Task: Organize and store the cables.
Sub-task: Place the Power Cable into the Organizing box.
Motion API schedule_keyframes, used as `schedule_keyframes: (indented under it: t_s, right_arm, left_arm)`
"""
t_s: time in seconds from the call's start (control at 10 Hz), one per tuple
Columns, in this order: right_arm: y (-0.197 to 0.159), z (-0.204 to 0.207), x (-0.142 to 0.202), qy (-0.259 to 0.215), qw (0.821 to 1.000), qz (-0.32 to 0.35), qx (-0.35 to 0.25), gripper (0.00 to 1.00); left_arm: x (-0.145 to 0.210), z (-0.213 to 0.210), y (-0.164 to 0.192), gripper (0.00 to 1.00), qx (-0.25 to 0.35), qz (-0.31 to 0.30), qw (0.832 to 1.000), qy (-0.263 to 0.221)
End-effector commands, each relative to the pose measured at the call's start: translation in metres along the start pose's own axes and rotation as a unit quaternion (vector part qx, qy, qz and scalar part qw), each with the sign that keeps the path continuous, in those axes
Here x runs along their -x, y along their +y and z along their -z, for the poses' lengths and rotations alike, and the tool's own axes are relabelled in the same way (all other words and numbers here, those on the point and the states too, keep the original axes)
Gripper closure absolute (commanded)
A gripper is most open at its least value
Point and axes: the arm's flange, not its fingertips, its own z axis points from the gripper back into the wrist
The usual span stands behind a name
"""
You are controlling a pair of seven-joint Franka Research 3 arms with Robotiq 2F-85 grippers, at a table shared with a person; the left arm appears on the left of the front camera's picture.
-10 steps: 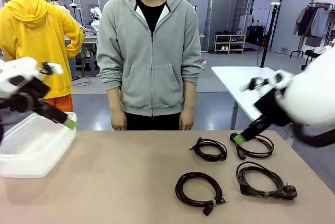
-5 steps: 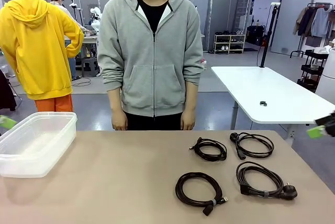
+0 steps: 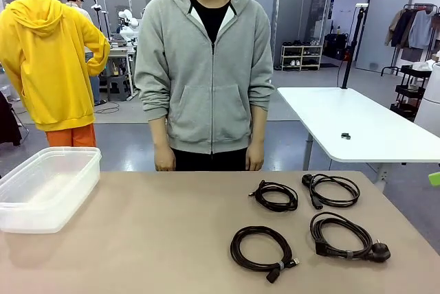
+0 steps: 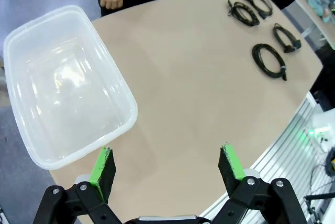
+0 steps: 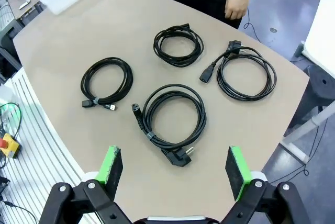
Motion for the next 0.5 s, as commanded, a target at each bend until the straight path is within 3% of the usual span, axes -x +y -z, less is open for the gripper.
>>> schedule_keyframes:
  t_s: [0.0,0.4]
  right_arm:
    - [0.0024,-0.0025,-0.0012,0.000,1.000,-0.012,-0.003,0.00]
    - [0.0024,-0.0025,-0.0012,0.000,1.000,-0.012,-0.003,0.00]
  left_arm:
    - [-0.0012,-0.0010,-0.0024,0.00,0.004,0.011,1.000,0.002]
    - [-0.0012,-0.0010,-0.0024,0.00,0.004,0.011,1.000,0.002]
